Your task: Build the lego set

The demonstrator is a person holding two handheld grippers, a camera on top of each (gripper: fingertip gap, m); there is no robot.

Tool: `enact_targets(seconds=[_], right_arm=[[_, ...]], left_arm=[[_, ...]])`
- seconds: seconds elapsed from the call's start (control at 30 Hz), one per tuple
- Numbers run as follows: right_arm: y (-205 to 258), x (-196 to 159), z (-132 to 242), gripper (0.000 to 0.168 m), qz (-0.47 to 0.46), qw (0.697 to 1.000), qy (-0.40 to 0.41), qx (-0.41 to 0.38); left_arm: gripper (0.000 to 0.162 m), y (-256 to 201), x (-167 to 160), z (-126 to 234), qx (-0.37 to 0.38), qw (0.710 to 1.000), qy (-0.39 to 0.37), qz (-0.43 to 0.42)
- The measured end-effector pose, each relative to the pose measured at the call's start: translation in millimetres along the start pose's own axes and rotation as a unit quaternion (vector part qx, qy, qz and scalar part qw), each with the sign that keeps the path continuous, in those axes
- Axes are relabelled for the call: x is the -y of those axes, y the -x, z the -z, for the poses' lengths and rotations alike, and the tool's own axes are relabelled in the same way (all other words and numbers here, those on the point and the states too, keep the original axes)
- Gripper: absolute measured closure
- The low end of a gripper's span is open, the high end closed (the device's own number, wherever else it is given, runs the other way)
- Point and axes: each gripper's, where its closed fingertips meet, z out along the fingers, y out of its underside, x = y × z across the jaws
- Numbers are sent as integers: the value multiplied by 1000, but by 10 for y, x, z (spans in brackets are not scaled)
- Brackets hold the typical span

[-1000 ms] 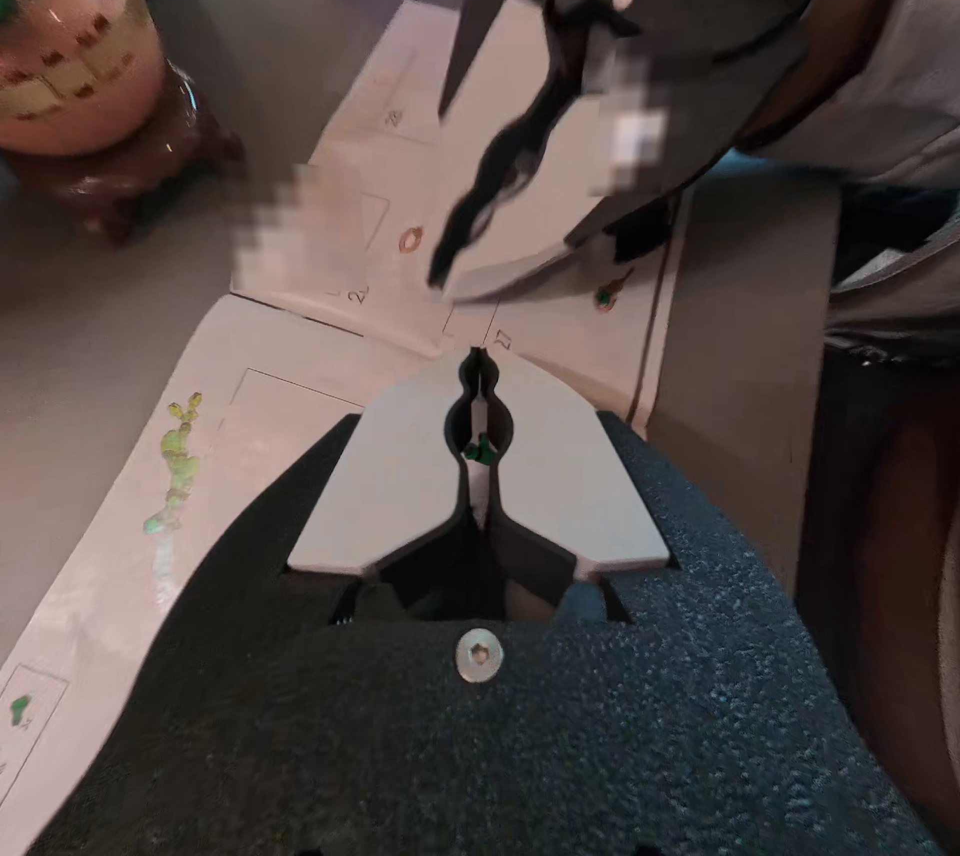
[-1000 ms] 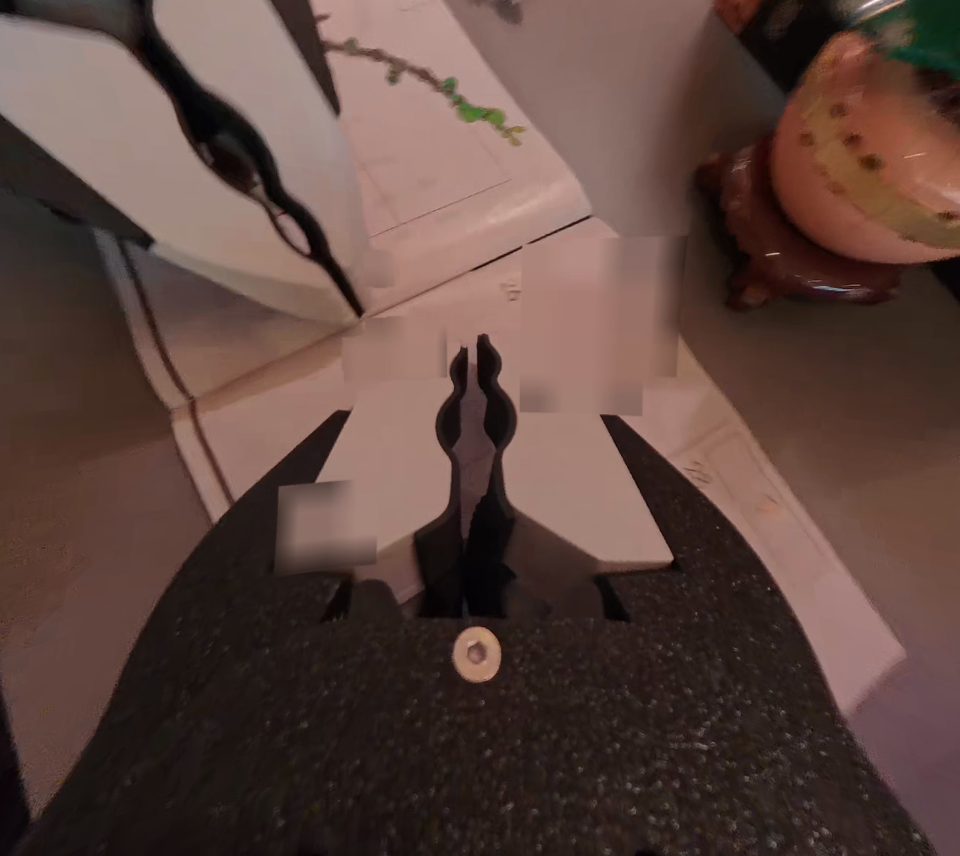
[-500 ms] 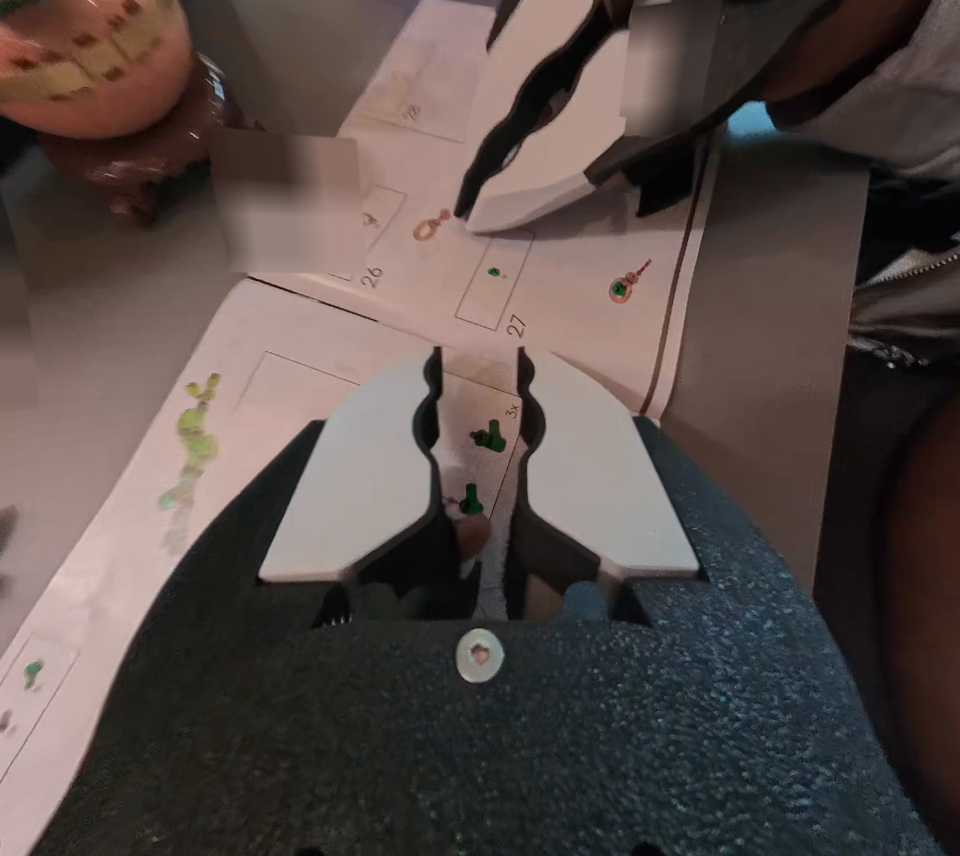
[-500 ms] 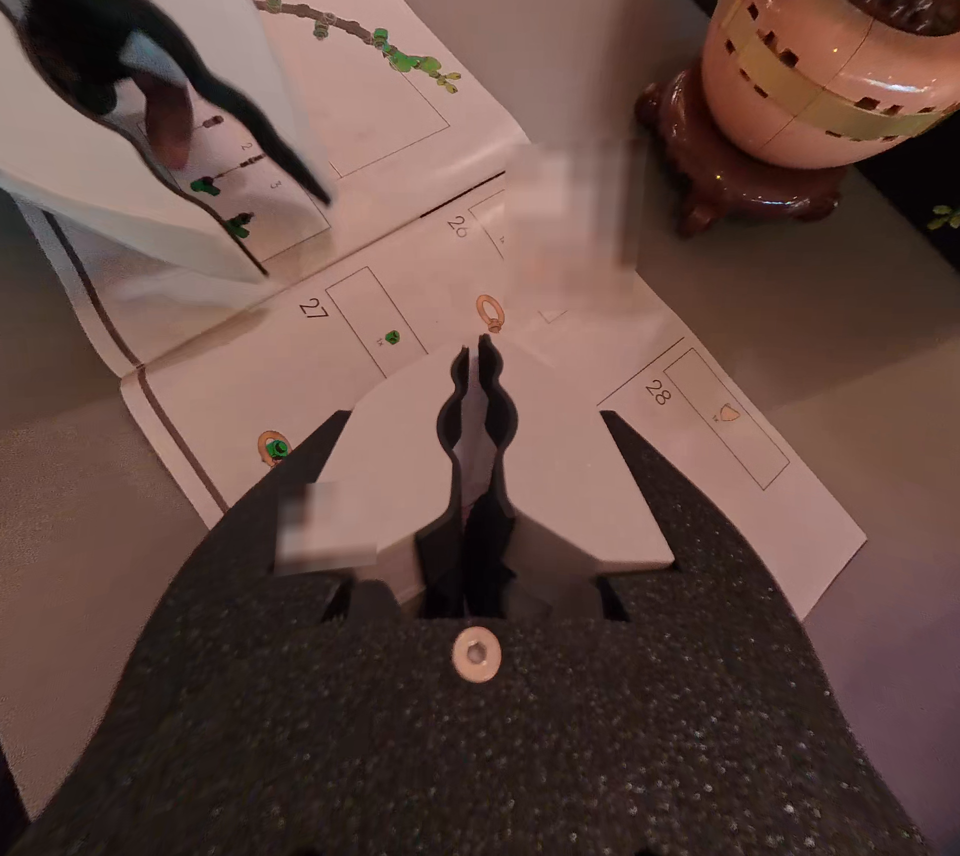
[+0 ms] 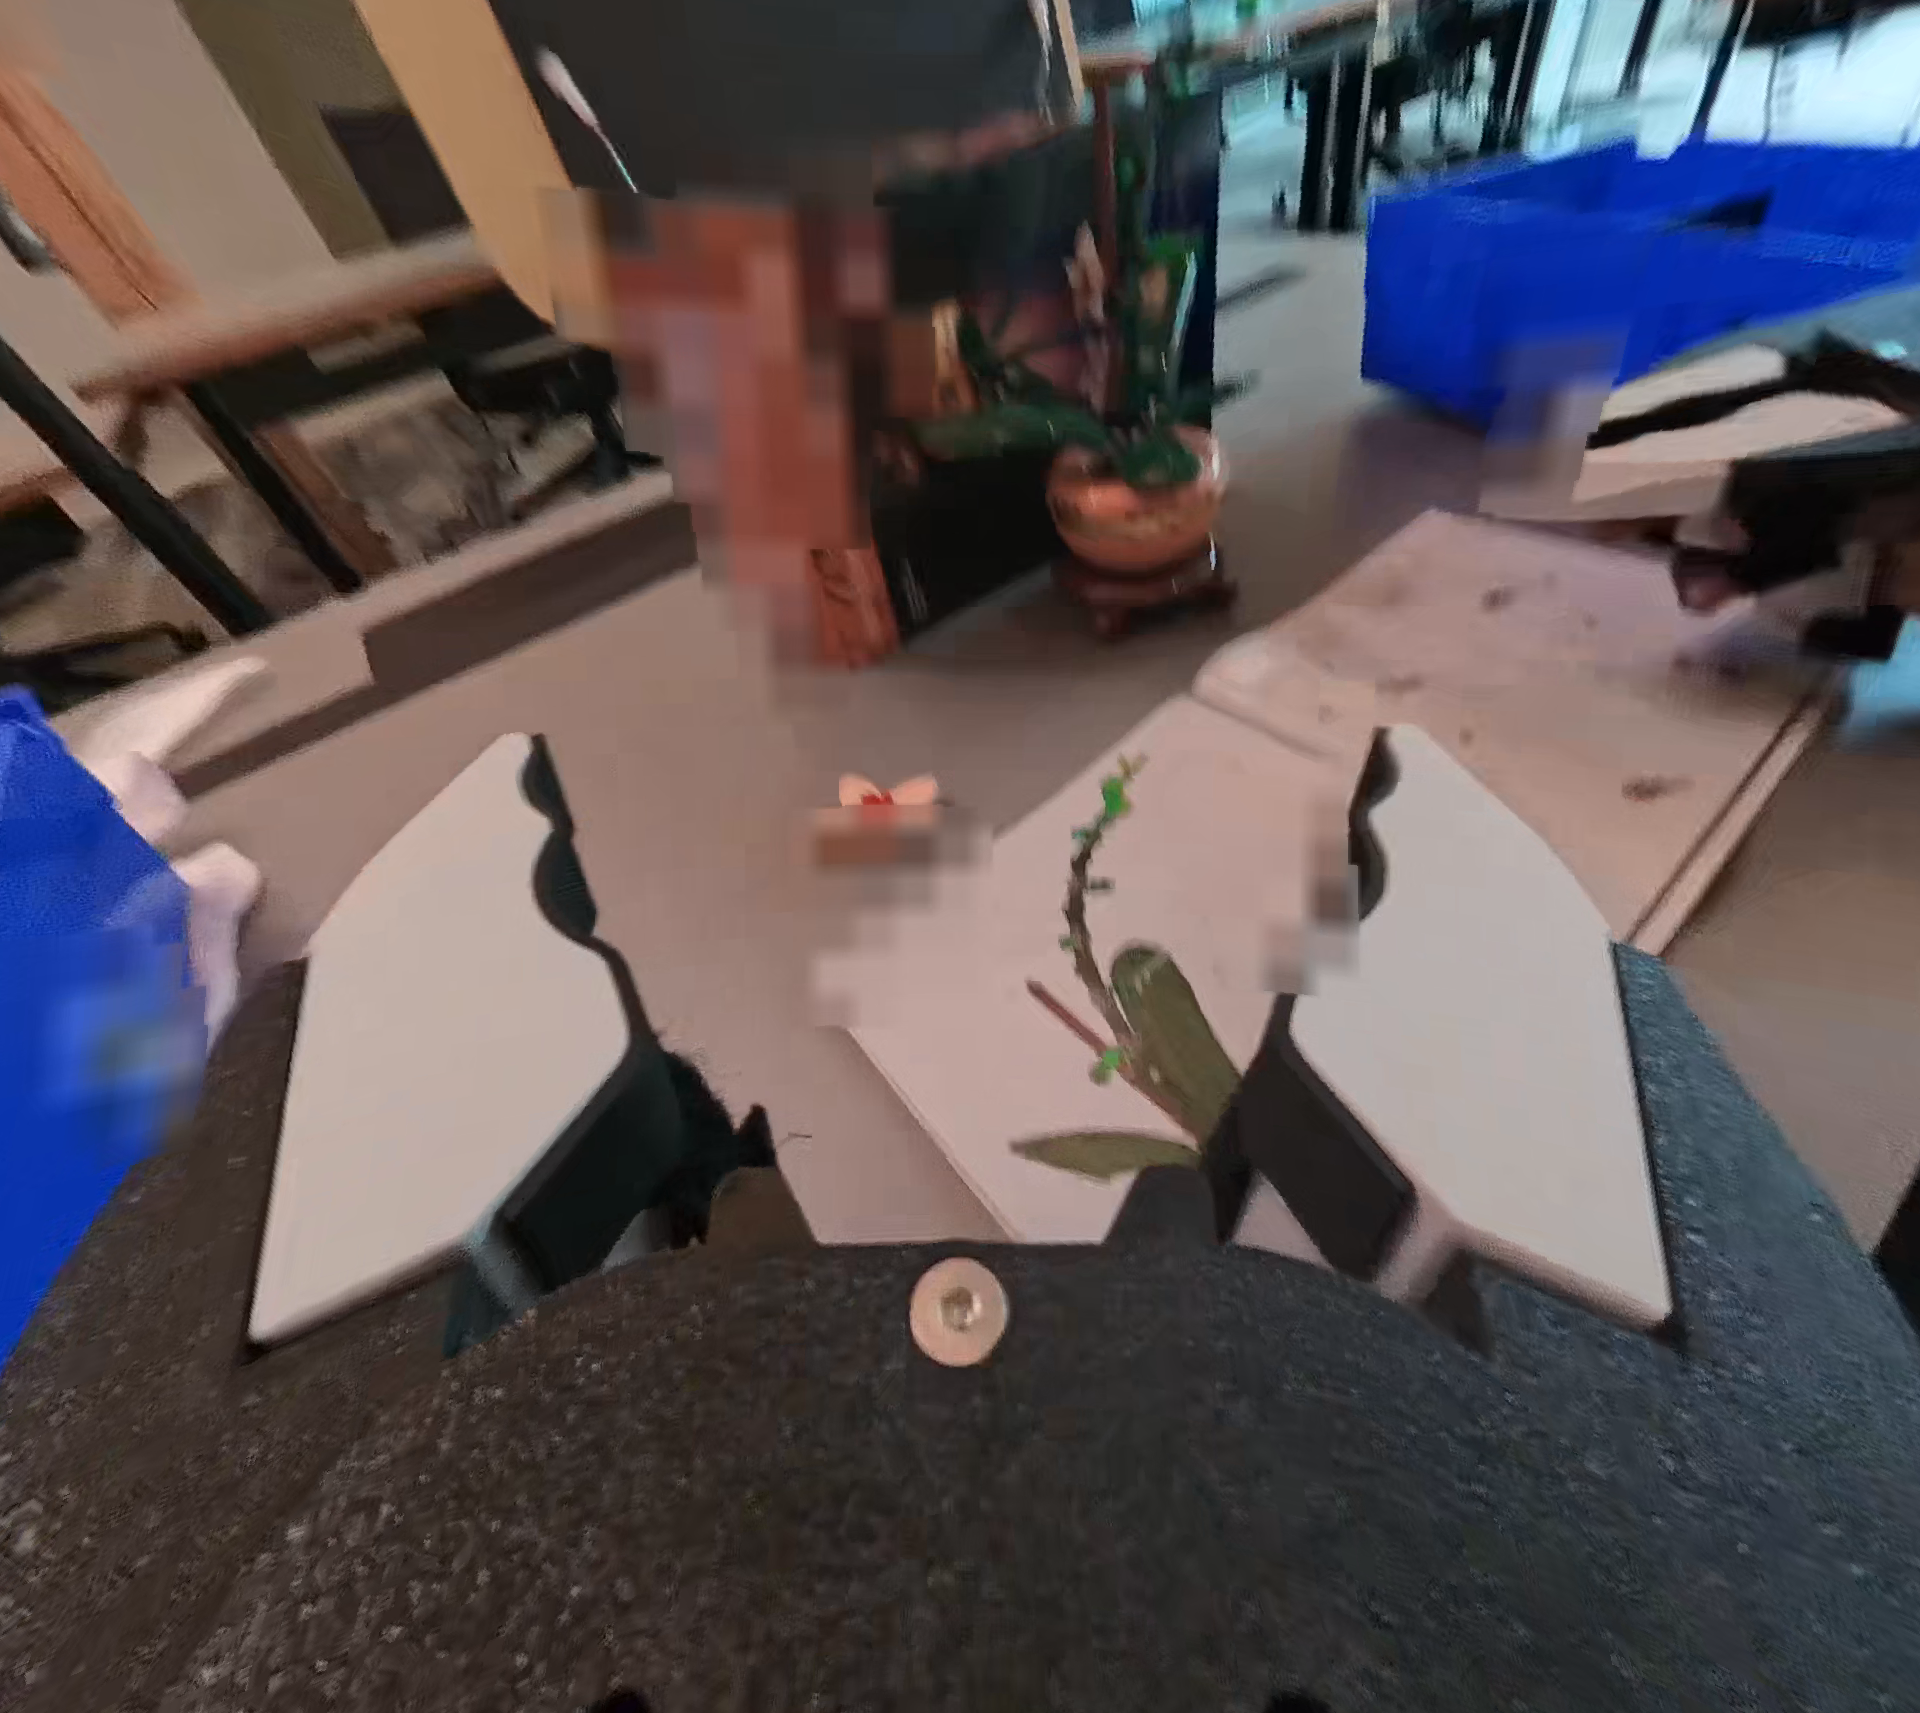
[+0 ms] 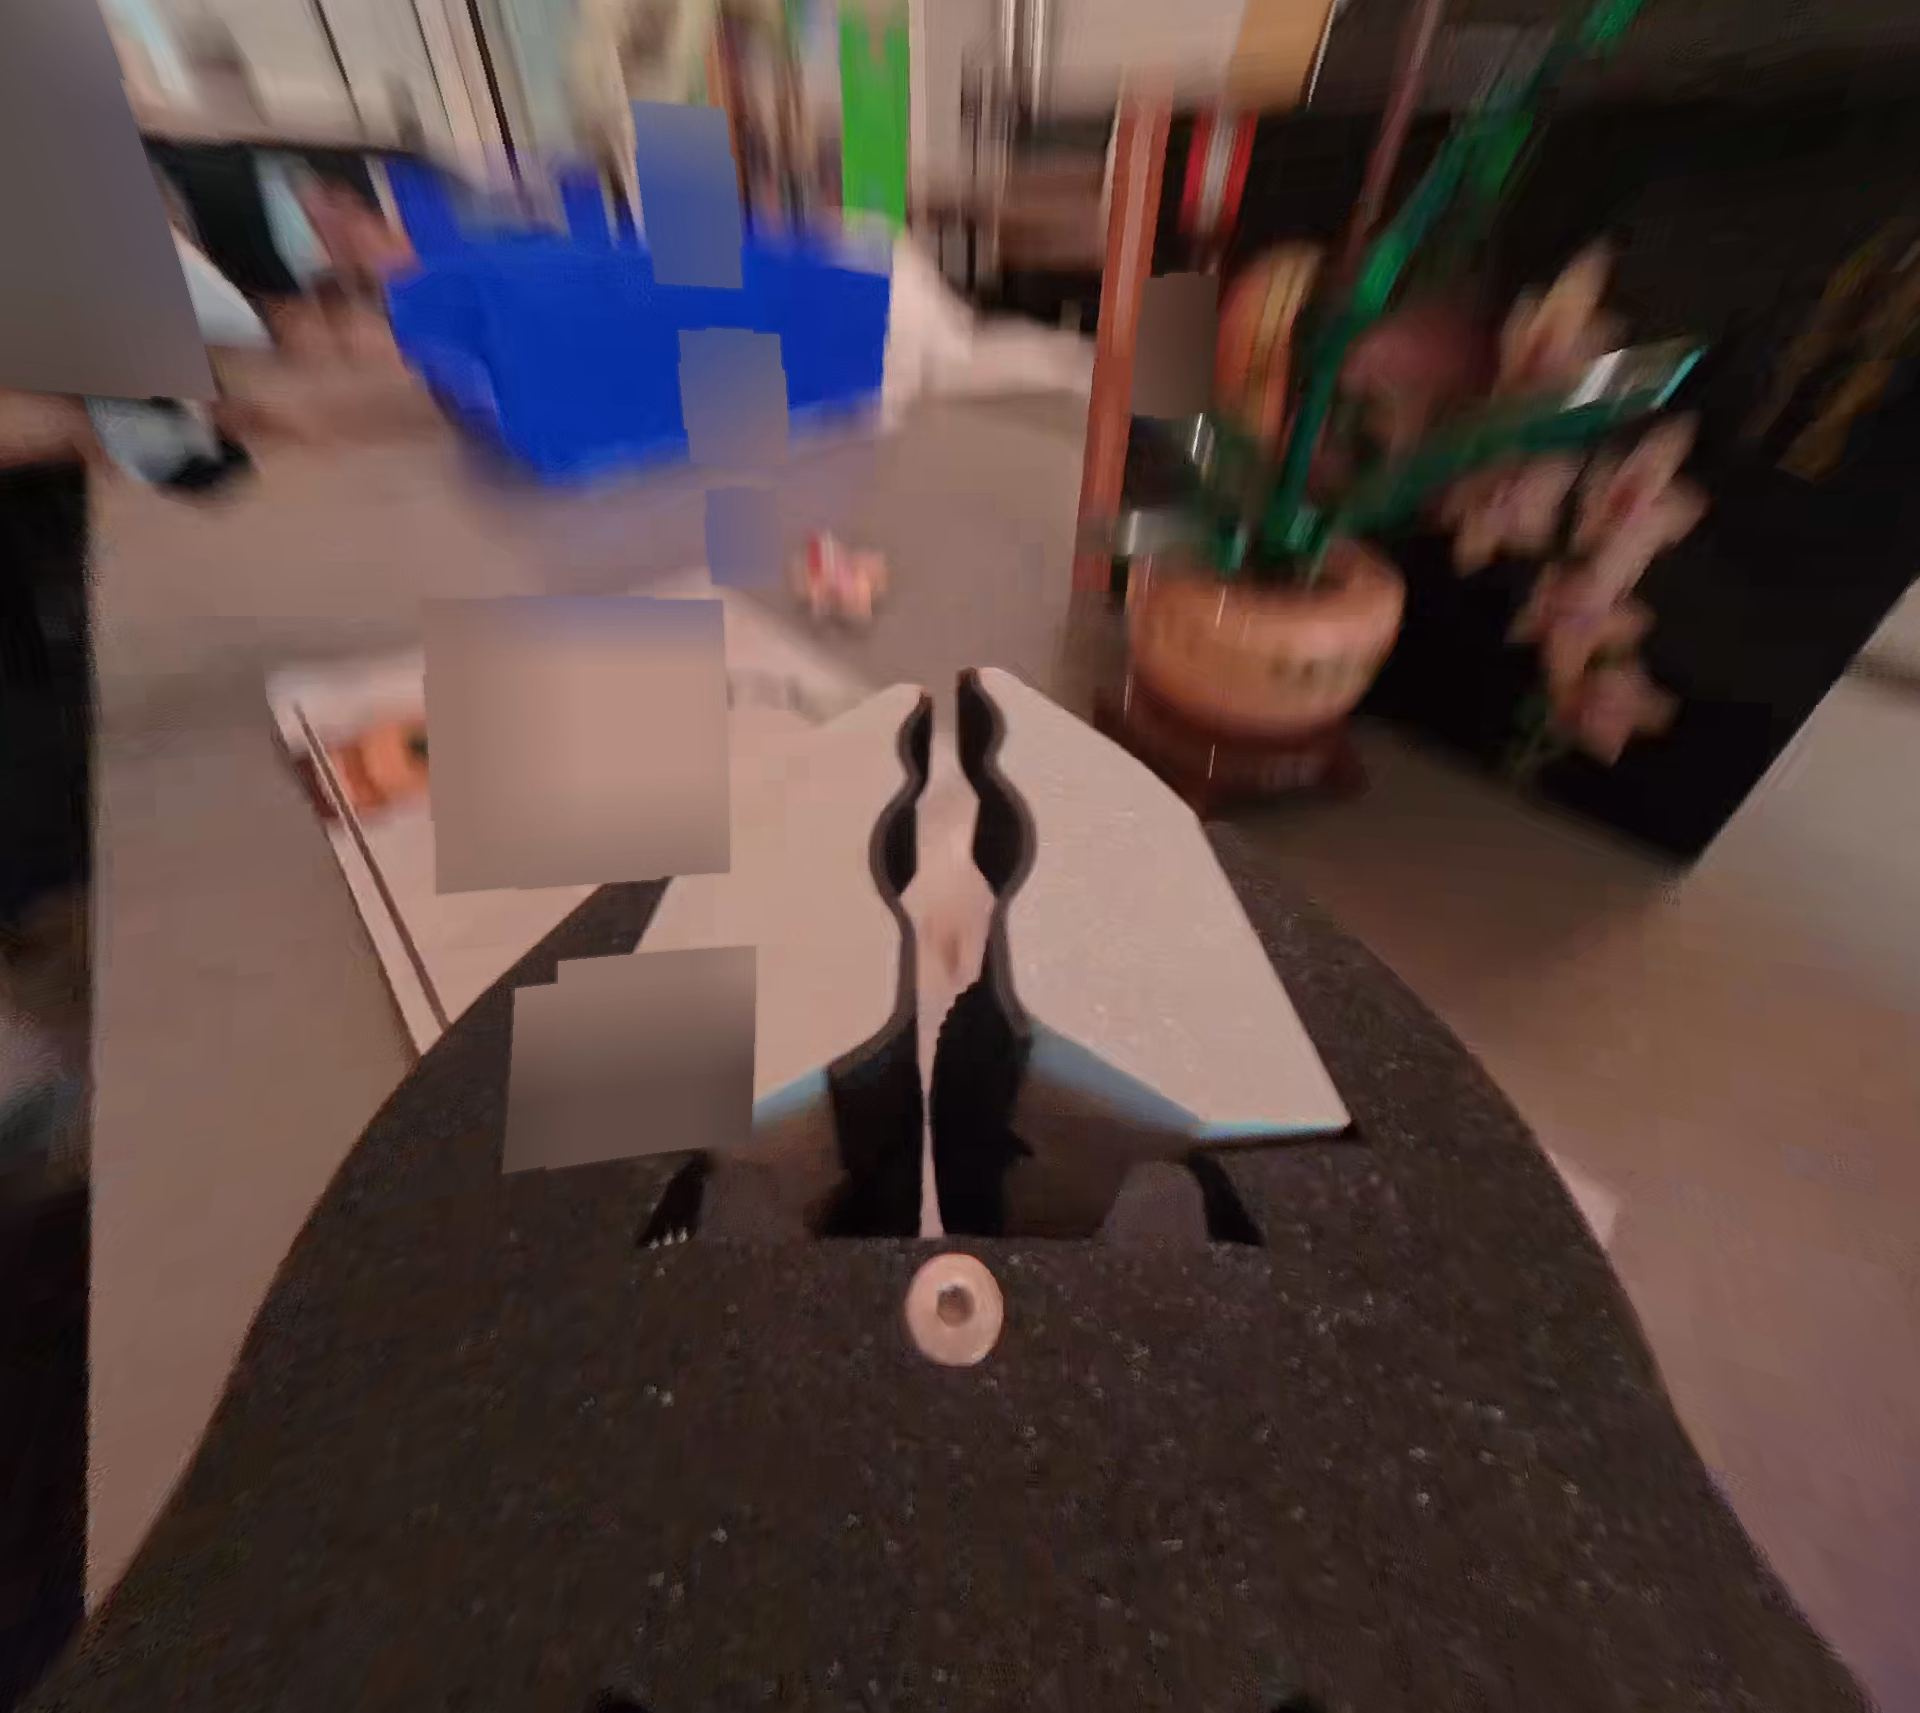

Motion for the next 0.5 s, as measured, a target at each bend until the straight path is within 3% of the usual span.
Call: enact_targets(seconds=[0.03, 0.07, 0.1, 0.23, 0.4, 0.5], right_arm=[[10, 236, 93, 148, 1, 998, -70, -6], [5, 403, 167, 121, 1, 994, -107, -20], [10, 501, 197, 94, 11, 993, -114, -28], [104, 744, 48, 26, 78, 995, -58, -21], [352, 1457, -287, 22, 82, 992, -69, 63], [560, 1706, -450, 21, 81, 986, -77, 127]], left_arm=[[18, 31, 140, 38, 4, 999, -32, 1], [16, 62, 279, 74, 7, 998, -63, -1], [16, 101, 423, 105, 12, 996, -92, -7], [22, 244, 1062, 136, 9, 984, -171, -45], [41, 266, 1840, 106, -25, 970, -235, -57], [55, 151, 1811, -35, -58, 967, -242, -50]])
